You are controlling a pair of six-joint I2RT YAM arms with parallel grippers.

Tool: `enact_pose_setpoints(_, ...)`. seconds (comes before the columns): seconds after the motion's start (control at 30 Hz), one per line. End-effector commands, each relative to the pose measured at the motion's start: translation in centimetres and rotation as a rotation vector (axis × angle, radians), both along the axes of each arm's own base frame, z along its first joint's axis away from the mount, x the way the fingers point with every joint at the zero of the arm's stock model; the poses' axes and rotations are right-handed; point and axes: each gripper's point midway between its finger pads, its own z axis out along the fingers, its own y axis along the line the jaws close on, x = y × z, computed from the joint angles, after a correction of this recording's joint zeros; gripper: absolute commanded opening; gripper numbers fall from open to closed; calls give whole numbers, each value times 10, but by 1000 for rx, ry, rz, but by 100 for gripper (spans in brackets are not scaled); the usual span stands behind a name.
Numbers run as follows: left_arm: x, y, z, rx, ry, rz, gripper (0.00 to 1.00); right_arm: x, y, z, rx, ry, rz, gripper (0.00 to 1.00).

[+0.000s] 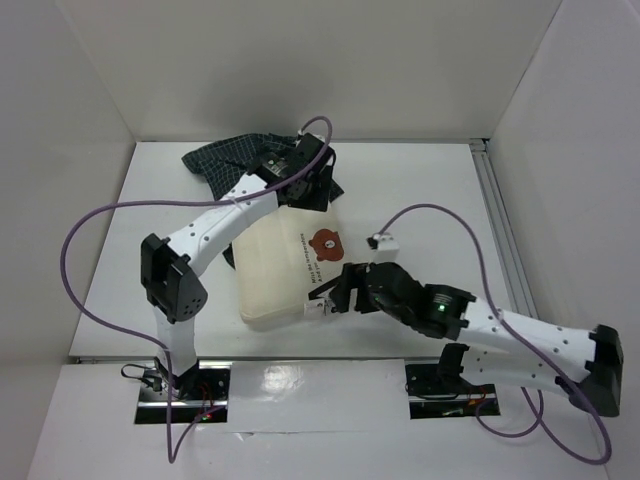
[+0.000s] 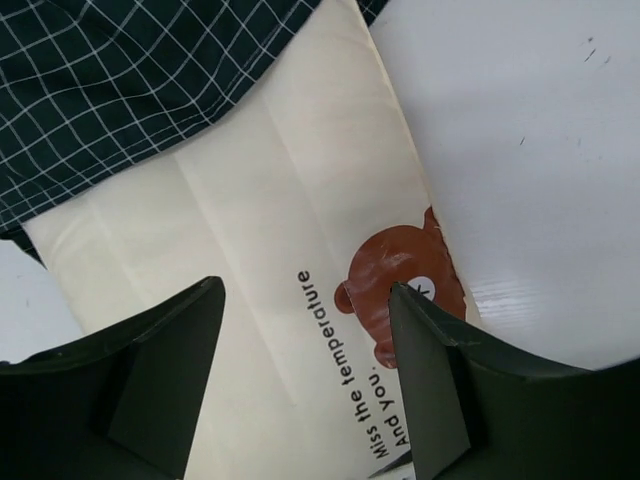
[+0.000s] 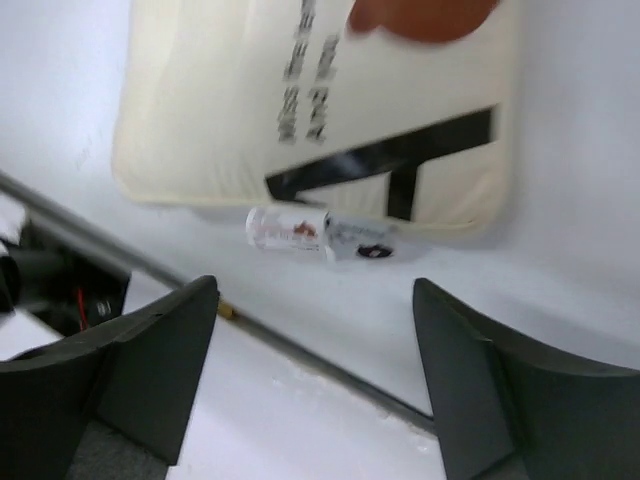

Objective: Put the pillow into the pillowcase

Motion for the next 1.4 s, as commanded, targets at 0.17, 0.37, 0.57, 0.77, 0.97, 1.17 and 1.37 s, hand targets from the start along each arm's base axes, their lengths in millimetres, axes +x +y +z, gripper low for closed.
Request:
enact_pose_setpoints(0.17, -17, 15, 9, -36, 15, 41, 79, 92, -49, -8, -31, -35, -308, 43)
enact_pose_setpoints(0.37, -40, 23, -19, -26, 102, 48, 81, 133, -32, -41, 187, 116, -129, 84)
enact_pose_setpoints(0.57, -50, 23, -35, -9, 135, 21, 83, 59, 100, -29, 275, 184, 354, 21)
enact_pose_setpoints(0.77, -68, 37, -49, 25, 166, -6, 92, 88, 45, -22, 133, 89, 142, 84)
enact_pose_setpoints(0.97, -87, 70, -61, 189, 139, -47, 97, 114, -38, -39, 140, 137, -2, 89)
enact_pose_setpoints(1.17, -114, 58, -96, 228, 189, -168, 100, 128, -60, -51, 147, 166, -50, 92)
enact_pose_setpoints(1.37, -97, 73, -147, 355, 266, -87, 91, 163, -53, -53, 116, 145, -30, 97)
